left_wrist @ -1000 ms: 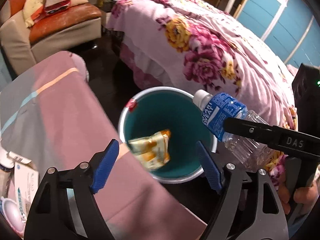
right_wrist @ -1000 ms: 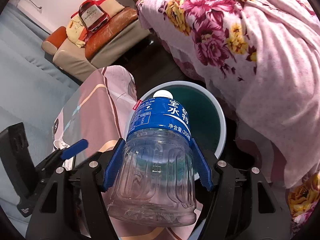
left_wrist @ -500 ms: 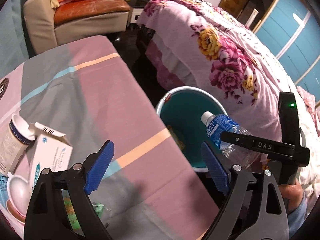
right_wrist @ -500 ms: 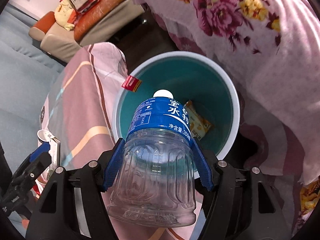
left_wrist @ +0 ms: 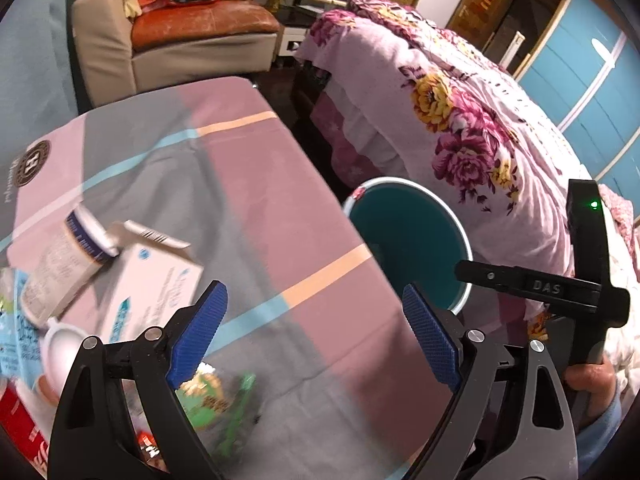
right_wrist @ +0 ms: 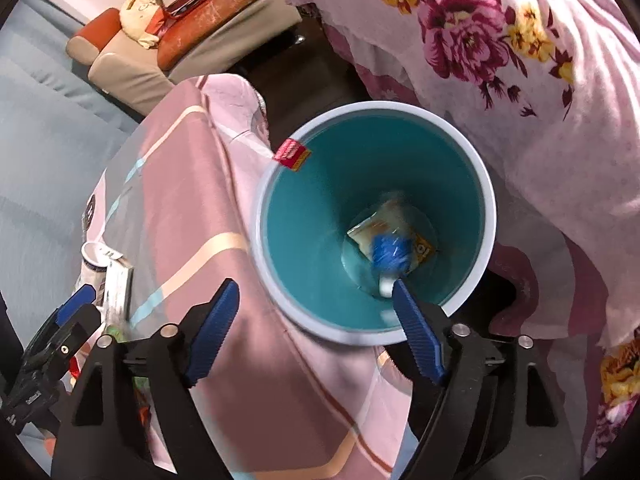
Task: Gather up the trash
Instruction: 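Drop the wrapper and water bottle into the teal bin, opening both tools, then return both tools to the pile and approach the red can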
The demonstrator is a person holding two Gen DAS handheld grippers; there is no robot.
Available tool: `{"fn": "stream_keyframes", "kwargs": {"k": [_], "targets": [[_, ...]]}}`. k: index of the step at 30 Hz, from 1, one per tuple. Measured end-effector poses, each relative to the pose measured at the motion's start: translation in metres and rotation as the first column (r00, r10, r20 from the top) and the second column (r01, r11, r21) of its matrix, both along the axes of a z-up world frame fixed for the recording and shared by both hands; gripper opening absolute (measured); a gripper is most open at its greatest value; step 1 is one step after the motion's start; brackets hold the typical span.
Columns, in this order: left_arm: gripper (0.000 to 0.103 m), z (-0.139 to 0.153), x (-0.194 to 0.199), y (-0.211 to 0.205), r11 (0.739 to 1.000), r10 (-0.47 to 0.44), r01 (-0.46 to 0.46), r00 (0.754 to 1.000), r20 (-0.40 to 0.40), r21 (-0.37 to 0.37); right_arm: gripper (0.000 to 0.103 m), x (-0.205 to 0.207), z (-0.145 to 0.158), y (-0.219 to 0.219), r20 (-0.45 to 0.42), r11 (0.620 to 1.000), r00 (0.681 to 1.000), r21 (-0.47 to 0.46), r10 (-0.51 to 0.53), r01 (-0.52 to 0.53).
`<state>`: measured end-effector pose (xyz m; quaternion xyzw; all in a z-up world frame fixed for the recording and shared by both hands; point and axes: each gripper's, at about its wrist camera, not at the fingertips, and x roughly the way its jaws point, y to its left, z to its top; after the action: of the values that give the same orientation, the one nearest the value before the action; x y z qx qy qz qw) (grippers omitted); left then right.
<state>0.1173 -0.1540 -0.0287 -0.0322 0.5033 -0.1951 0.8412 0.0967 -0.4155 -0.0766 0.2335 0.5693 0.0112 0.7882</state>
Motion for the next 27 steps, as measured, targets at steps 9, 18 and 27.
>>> {"fn": "stream_keyframes", "kwargs": {"k": [9, 18, 27], "targets": [[0.09, 0.015, -0.025, 0.062, 0.996, 0.092, -0.092, 0.995, 0.026, 0.002, 0.08, -0.013, 0.021, 0.058, 0.011, 0.995, 0.995, -0.013, 0.095, -0.095], [0.09, 0.03, -0.056, 0.145, 0.979, 0.204, -0.204, 0.977, 0.061, 0.002, 0.081, -0.026, 0.04, 0.129, 0.017, 0.977, 0.977, -0.04, 0.211, -0.211], [0.09, 0.033, -0.086, 0.227, 0.95, 0.311, -0.313, 0.947, 0.082, 0.001, 0.082, -0.04, 0.044, 0.204, -0.018, 0.931, 0.935, -0.08, 0.355, -0.355]]}}
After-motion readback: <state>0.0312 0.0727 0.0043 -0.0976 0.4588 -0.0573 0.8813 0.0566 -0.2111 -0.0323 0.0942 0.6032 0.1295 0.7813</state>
